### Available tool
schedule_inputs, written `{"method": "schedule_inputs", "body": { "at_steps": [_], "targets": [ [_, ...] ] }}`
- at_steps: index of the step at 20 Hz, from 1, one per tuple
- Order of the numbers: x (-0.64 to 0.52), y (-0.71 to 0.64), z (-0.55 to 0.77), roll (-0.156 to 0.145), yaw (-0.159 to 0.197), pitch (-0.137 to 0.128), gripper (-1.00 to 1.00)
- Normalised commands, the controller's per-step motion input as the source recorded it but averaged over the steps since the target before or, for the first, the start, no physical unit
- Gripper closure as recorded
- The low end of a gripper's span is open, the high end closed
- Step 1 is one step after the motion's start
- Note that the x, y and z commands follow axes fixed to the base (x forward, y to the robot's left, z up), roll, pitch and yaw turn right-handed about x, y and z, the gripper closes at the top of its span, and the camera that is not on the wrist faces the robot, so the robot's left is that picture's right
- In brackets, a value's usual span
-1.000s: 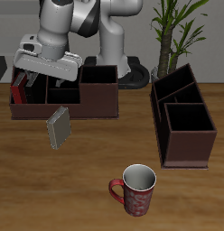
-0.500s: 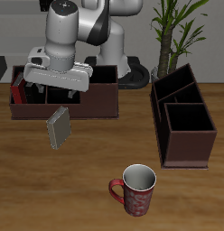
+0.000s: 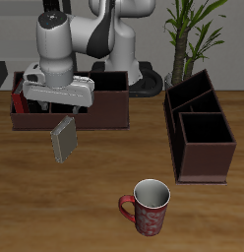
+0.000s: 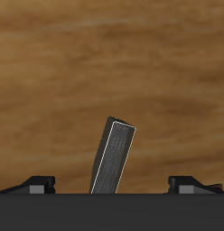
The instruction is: Place the red book into the back desk caddy's left compartment and place the black book into the back desk caddy's left compartment and place the yellow book into the left desk caddy's right compartment
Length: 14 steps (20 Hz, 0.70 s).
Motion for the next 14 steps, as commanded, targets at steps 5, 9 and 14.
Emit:
{"method": "schedule_inputs", "body": {
  "at_steps": [5,9,14],
  "targets": [
    [0.09,-0.07,-0.12,0.031,-0.068,-0.017,-1.0],
    [-0.05,0.17,-0.21,0.059,-0.029,-0.022,-1.0],
    [0.02,0.02,-0.24,0.009,-0.013,-0.013,-1.0]
  ]
}}
